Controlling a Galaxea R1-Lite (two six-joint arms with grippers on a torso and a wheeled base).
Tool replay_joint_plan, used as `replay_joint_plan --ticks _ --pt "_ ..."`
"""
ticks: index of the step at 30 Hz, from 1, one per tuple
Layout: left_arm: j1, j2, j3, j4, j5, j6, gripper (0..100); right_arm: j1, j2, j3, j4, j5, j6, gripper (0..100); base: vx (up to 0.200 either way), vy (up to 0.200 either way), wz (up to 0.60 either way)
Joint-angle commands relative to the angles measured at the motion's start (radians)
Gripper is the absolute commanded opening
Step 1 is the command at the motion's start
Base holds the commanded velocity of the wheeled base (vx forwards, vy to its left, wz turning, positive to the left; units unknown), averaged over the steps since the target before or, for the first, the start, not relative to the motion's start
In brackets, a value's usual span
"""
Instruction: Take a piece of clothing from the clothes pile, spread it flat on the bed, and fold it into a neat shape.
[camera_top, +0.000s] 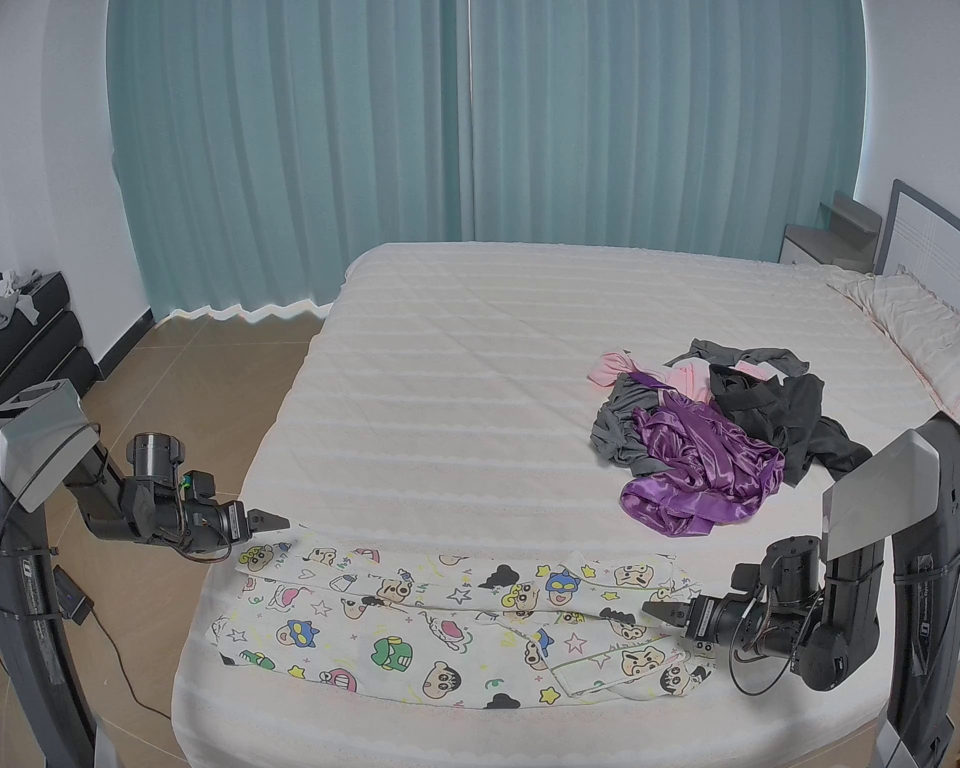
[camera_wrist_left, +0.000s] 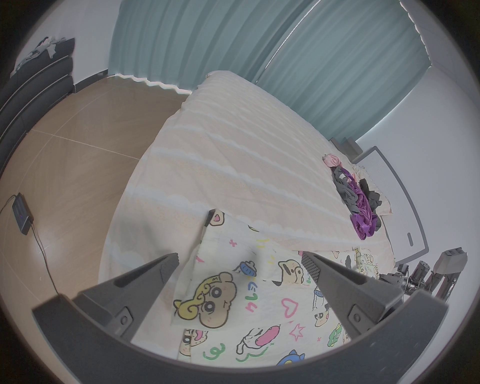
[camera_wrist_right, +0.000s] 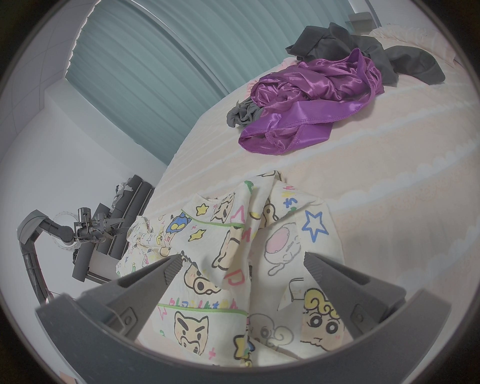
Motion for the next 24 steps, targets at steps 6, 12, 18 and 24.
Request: replay_joint_plan --ticks 6,12,18,24 --pt "-0.011 0.015 -0.012 -0.002 -0.002 -0.001 100 0.001 0.007 -0.001 -0.013 0.000 0.000 100 0.000 0.000 0.00" --pt "-0.027 0.012 -0.014 -0.003 -0.004 -0.002 100 0.001 0.012 -0.001 -0.013 0.000 -0.001 100 0.000 0.000 0.00" --pt "-0.042 0.022 -0.018 -0.015 -0.002 -0.004 100 0.001 0.012 -0.001 -0.013 0.000 -0.001 100 0.000 0.000 0.00" --pt "-0.036 0.035 -0.029 -0.014 -0.001 -0.004 0 0.001 0.013 -0.003 -0.013 0.000 -0.001 100 0.000 0.000 0.00"
